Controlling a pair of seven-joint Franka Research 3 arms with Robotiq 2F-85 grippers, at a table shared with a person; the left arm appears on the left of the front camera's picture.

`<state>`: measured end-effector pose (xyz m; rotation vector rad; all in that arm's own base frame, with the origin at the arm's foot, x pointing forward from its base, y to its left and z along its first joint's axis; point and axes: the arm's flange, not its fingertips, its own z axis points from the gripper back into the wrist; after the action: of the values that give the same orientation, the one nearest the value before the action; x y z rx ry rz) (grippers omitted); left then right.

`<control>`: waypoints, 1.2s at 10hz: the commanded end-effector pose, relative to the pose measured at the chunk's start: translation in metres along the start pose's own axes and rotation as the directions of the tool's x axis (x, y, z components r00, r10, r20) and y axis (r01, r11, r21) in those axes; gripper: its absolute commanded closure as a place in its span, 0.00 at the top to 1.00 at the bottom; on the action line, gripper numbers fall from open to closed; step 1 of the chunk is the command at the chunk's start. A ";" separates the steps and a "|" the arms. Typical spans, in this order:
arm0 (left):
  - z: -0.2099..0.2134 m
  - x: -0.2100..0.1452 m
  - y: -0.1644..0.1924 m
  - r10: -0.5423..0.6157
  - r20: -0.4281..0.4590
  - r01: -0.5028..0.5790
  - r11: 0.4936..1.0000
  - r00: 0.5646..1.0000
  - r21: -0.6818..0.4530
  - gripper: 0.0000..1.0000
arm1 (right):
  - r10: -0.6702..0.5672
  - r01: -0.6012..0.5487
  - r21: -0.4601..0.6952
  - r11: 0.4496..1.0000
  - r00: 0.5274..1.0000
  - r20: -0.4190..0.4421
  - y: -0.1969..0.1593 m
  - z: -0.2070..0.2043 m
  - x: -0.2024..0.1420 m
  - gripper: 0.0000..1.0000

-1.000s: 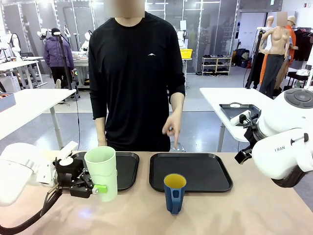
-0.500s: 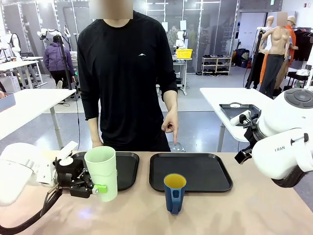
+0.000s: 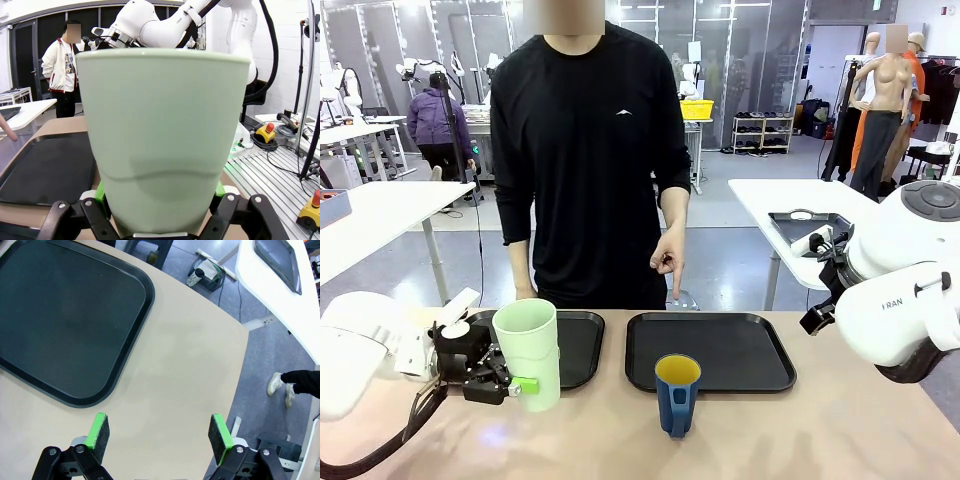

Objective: Sort and store the cups by type.
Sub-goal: Place the picked Reusable plastic cup into the Flat Tray indicated by the person.

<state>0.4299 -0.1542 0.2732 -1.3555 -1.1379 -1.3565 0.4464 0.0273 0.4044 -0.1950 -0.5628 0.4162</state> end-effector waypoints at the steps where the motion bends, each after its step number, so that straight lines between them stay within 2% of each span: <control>1: -0.003 -0.002 0.009 -0.003 -0.034 0.004 1.000 0.999 0.021 0.83 | 0.000 0.000 0.001 1.000 1.000 -0.003 0.001 -0.001 -0.002 1.00; 5: -0.038 0.004 0.064 -0.037 -0.042 0.040 0.998 0.998 0.049 0.83 | 0.000 0.000 0.001 1.000 1.000 -0.003 0.001 -0.001 -0.002 1.00; 10: -0.115 0.017 0.130 -0.059 0.024 0.057 0.995 0.998 0.076 0.83 | 0.000 0.000 0.001 1.000 1.000 -0.003 0.001 -0.001 -0.002 1.00; 12: -0.139 0.013 0.153 -0.071 0.000 0.070 0.990 0.997 0.120 0.83 | 0.000 0.000 0.001 1.000 1.000 -0.003 0.001 -0.001 -0.002 1.00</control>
<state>0.5385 -0.3069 0.2950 -1.2677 -1.2564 -1.3409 0.4464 0.0273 0.4045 -0.1950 -0.5629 0.4161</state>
